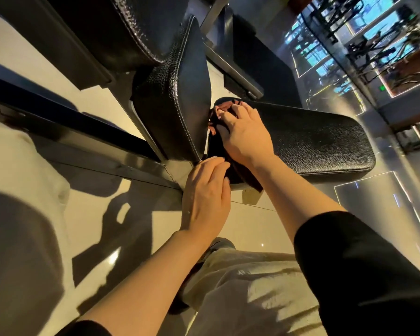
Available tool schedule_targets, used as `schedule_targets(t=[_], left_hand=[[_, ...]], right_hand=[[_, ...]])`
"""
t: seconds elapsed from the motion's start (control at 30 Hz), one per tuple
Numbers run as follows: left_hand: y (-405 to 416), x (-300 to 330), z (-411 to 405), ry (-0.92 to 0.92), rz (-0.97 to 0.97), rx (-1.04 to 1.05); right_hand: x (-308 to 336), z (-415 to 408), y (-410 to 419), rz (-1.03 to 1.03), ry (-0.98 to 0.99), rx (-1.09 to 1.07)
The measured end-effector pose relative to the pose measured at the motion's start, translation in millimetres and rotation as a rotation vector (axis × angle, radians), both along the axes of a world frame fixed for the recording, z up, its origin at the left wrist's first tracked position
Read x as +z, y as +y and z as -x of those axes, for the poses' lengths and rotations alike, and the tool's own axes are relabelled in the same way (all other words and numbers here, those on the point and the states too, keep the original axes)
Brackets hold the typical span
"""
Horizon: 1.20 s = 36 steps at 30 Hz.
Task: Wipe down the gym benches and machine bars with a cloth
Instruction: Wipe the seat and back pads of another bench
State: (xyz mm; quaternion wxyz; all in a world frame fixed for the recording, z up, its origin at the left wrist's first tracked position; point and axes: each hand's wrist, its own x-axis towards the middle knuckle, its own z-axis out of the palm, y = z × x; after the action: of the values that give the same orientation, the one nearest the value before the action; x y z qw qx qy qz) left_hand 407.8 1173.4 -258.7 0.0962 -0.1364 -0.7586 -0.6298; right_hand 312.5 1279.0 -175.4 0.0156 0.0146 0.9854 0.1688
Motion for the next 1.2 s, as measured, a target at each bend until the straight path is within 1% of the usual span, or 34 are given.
schedule_targets(t=[0.1,0.2,0.3,0.4,0.53,0.73,1.1,1.2], left_hand=[[-2.6,6.0,0.3,0.022,0.059,-0.028],[-4.2,8.9,2.3,0.012,0.065,-0.038],[-3.1,7.7,3.7,0.025,0.067,-0.027],[-1.0,8.2,4.1,0.022,0.056,-0.020],[-2.1,7.2,6.9,0.060,0.099,-0.036],[2.9,15.4,13.5,0.087,0.138,-0.057],[24.8,42.5,20.2,0.177,0.230,-0.238],[35.6,50.5,22.4,0.246,0.240,-0.282]], right_hand=[[-2.6,6.9,2.5,-0.002,0.002,-0.040],[-0.3,-11.5,0.2,0.010,0.043,-0.038],[1.4,-21.9,0.9,-0.008,0.044,-0.016],[1.1,-9.2,4.4,-0.035,0.033,-0.026],[0.9,3.1,10.0,-0.055,0.049,-0.056],[6.3,-4.6,12.3,-0.053,0.096,-0.096],[45.0,-34.1,66.3,-0.119,0.243,-0.242],[57.6,-45.8,80.6,-0.124,0.275,-0.288]])
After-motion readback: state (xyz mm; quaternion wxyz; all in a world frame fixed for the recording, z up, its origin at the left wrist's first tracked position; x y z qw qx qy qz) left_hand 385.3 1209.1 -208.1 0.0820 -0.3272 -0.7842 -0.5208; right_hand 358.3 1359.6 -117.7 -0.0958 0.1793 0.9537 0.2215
